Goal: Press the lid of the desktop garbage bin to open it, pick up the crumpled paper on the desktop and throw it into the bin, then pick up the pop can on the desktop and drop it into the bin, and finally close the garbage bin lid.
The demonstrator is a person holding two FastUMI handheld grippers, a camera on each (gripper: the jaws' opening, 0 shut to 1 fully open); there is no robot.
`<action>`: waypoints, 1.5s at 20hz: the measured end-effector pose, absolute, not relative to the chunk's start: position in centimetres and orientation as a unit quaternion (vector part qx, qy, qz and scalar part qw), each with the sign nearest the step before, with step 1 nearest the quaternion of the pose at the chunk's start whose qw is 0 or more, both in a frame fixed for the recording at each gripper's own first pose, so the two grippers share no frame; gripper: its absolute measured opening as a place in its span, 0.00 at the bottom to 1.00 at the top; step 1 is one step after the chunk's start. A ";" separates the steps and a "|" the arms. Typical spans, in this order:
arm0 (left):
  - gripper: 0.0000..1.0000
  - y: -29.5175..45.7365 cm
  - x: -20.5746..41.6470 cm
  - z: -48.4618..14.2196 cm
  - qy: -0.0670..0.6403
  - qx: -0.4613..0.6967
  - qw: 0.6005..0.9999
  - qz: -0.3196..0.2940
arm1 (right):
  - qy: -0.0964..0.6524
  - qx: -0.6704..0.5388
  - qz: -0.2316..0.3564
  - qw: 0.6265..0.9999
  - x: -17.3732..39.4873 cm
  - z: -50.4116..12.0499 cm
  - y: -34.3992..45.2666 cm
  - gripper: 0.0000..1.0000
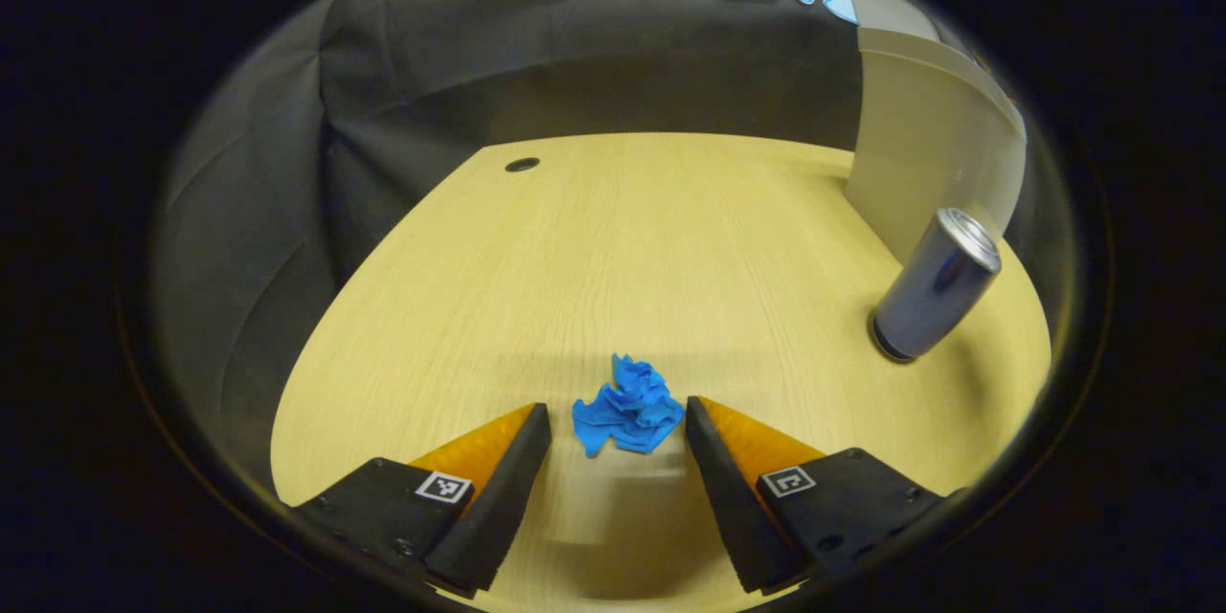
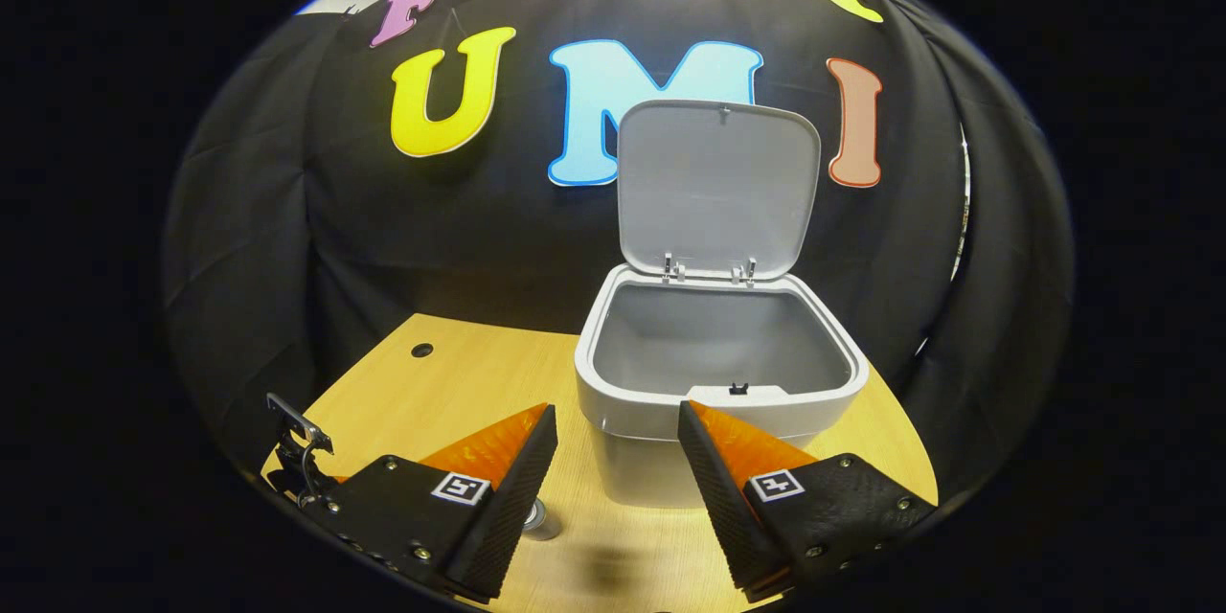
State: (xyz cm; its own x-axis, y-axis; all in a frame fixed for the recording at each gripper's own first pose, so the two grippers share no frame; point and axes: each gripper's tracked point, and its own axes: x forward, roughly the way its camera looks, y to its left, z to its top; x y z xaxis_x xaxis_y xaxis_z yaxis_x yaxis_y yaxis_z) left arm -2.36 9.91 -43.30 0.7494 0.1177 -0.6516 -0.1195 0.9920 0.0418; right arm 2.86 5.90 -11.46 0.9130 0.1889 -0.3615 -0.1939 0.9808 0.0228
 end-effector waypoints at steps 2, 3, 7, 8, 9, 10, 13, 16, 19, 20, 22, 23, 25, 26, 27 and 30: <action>0.96 9.8 -2.0 -43.4 0.347 0.003 0.936 0.060 | 0.190 -0.005 0.096 0.977 2.7 -11.8 5.7 0.83; 0.96 10.0 -1.7 -43.4 0.345 0.006 0.937 0.060 | 0.192 -0.004 0.096 0.977 2.7 -11.9 5.6 0.83; 0.82 9.5 -0.7 -43.5 0.342 0.020 0.938 0.049 | 0.195 -0.006 0.094 0.976 2.5 -12.1 5.4 0.83; 0.71 9.5 -0.6 -43.4 0.342 0.022 0.938 0.050 | 0.196 -0.006 0.093 0.976 2.6 -12.2 5.3 0.83; 0.61 9.6 -0.3 -43.3 0.342 0.026 0.938 0.052 | 0.197 -0.005 0.092 0.976 2.6 -12.1 5.2 0.83; 0.47 9.7 -0.2 -43.3 0.340 0.026 0.939 0.052 | 0.198 -0.004 0.092 0.976 2.6 -12.3 5.3 0.83; 0.47 9.4 -0.1 -43.1 0.340 0.029 0.939 0.053 | 0.200 -0.003 0.089 0.976 2.6 -12.5 4.9 0.83; 0.45 9.1 0.1 -42.0 0.330 0.034 0.942 0.049 | 0.201 0.001 0.088 0.976 2.7 -12.7 4.7 0.83; 0.47 8.8 0.7 -40.2 0.315 0.041 0.947 0.041 | 0.201 0.006 0.086 0.976 2.8 -12.8 4.6 0.83; 0.48 8.6 1.0 -39.5 0.310 0.046 0.949 0.038 | 0.201 0.009 0.086 0.976 2.9 -12.9 4.5 0.83; 0.47 8.0 1.5 -38.2 0.300 0.054 0.952 0.029 | 0.201 0.016 0.087 0.976 3.0 -13.1 4.5 0.83; 0.47 7.8 1.8 -37.4 0.294 0.056 0.954 0.025 | 0.201 0.018 0.087 0.976 3.1 -13.2 4.5 0.83; 0.47 7.1 2.4 -36.0 0.284 0.058 0.957 0.019 | 0.200 0.022 0.087 0.976 3.3 -13.3 4.4 0.83; 0.45 6.9 3.0 -35.2 0.277 0.059 0.959 0.016 | 0.200 0.024 0.087 0.976 3.3 -13.4 4.2 0.83; 0.47 6.7 3.1 -34.1 0.271 0.060 0.961 0.014 | 0.201 0.026 0.088 0.975 3.2 -13.5 4.2 0.83; 0.47 5.6 5.0 -31.0 0.243 0.073 0.967 0.000 | 0.200 0.035 0.085 0.975 3.2 -13.8 3.6 0.83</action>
